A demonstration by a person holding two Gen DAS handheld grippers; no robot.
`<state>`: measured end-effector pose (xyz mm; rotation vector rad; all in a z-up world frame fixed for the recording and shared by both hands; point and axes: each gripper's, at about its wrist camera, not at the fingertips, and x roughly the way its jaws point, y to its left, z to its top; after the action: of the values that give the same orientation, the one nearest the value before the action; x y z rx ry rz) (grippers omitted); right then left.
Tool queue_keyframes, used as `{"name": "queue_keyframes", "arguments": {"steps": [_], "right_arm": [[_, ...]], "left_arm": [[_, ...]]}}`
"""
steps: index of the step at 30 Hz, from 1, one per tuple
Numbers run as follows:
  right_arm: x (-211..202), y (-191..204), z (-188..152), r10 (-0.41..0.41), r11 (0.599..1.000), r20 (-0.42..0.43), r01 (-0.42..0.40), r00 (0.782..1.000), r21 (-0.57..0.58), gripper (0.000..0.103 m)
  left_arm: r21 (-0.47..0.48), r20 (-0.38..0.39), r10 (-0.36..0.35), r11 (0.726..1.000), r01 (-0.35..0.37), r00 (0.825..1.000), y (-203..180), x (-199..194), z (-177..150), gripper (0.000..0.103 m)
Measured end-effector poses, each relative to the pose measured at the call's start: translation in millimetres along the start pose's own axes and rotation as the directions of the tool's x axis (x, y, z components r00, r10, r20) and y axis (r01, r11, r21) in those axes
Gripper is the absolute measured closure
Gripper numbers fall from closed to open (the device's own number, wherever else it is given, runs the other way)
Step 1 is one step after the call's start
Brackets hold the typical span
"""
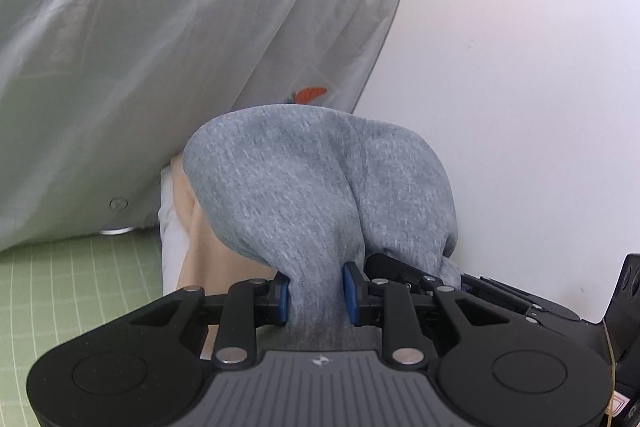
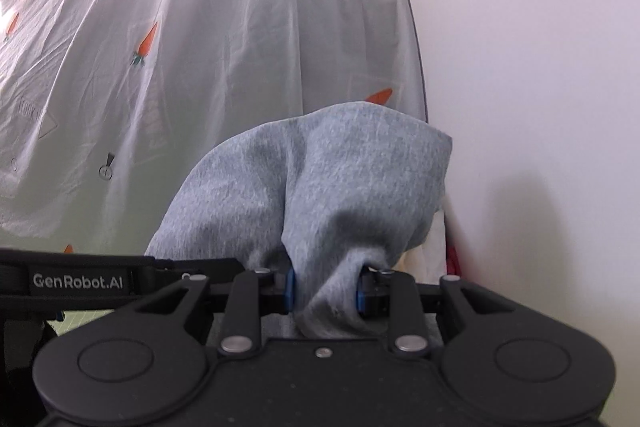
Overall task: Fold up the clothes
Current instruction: 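Grasp the folded bundle with both grippers and lift it toward the clothes stack, then lower the bundle onto the beige clothes stack and open both grippers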
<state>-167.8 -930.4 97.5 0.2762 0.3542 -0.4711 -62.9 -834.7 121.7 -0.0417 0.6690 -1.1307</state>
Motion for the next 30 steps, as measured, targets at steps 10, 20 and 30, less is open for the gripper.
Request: {"name": "queue_keyframes", "arguments": {"steps": [10,20,30], "right_arm": [[170,-63,-1,-0.086,0.983,-0.163,0.111,0.983,0.149,0.045],[128,-61,-29,-0.116,0.987,-0.15,0.13,0.982,0.091,0.014],[28,-40,-76,-0.136,0.987,-0.2,0.15,0.97,0.054,0.001]], "left_arm": [[-0.066,-0.094,0.275,0.957,-0.282,0.957,74,113,9,0.035],[-0.019,-0.022,0.295,0.955,-0.295,0.955,71,87,-7,0.02],[0.044,-0.018,0.306,0.951,-0.305,0.952,61,-3,-56,0.005]]}}
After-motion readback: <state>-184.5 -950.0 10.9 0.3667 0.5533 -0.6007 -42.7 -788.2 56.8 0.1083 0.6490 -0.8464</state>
